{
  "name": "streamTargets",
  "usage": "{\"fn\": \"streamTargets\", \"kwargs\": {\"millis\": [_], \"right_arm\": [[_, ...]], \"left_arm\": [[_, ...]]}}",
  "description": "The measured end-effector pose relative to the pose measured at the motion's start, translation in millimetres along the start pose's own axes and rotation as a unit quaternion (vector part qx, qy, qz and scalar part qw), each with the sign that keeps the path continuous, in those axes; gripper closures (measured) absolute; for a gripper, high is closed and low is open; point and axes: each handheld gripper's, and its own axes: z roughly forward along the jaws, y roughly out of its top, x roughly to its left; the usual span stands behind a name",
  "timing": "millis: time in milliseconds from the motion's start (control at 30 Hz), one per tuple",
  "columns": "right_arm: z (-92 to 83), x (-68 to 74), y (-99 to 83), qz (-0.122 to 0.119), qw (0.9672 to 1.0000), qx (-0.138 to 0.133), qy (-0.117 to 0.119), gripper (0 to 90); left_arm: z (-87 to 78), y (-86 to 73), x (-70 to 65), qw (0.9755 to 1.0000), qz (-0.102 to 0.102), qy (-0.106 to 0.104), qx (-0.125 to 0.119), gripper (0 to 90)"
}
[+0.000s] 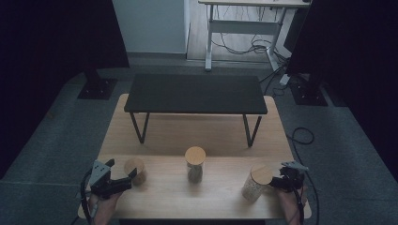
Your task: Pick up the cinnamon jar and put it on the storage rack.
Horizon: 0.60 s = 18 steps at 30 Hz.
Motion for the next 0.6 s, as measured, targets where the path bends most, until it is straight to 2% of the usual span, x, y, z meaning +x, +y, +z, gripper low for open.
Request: {"fn": "streamTargets", "kwargs": {"millis": [600], "right_arm": [[0.1, -0.1, 0.1, 0.000, 1.0000, 0.000, 0.000, 2.1]], "left_arm": [[9.1, -4.2, -5.2, 1.0000, -0.004, 0.003, -0.001, 2.3]]}}
